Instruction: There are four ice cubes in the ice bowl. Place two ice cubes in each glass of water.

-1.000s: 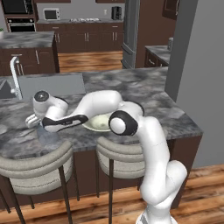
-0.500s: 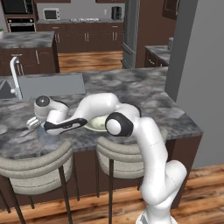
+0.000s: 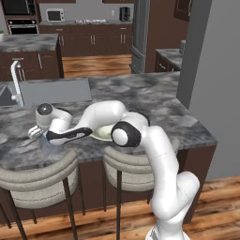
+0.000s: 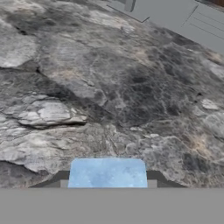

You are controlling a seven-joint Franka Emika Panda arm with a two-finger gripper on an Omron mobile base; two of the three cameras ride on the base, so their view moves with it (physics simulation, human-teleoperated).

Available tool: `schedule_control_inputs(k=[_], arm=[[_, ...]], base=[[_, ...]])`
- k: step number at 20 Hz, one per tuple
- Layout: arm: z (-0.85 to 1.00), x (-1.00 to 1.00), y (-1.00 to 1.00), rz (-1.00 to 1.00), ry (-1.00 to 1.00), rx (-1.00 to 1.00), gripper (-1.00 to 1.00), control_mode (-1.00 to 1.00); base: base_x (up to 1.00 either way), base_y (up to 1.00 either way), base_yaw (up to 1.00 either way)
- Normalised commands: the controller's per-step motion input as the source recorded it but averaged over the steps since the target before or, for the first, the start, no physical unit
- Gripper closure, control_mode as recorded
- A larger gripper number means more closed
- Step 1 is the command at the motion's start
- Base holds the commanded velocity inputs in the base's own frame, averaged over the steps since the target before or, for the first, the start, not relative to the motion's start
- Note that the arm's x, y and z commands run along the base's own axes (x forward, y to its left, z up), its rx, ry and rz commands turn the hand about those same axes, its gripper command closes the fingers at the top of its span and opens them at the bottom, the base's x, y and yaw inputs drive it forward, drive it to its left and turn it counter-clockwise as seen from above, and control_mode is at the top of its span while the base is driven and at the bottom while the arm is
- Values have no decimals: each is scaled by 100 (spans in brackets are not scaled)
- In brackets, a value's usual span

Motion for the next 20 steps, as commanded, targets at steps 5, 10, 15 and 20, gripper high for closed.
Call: schedule_control_inputs(k=[5, 10, 15, 20], arm=[[0, -1, 0, 0, 0, 0, -100, -100], [6, -39, -9, 0, -2, 0, -100, -100], [46, -61, -43, -1, -8, 8, -100, -100], [83, -100, -100, 0, 0, 31, -100, -100]], base=[[0, 0, 0], [0, 0, 0], [0, 0, 0], [0, 0, 0]])
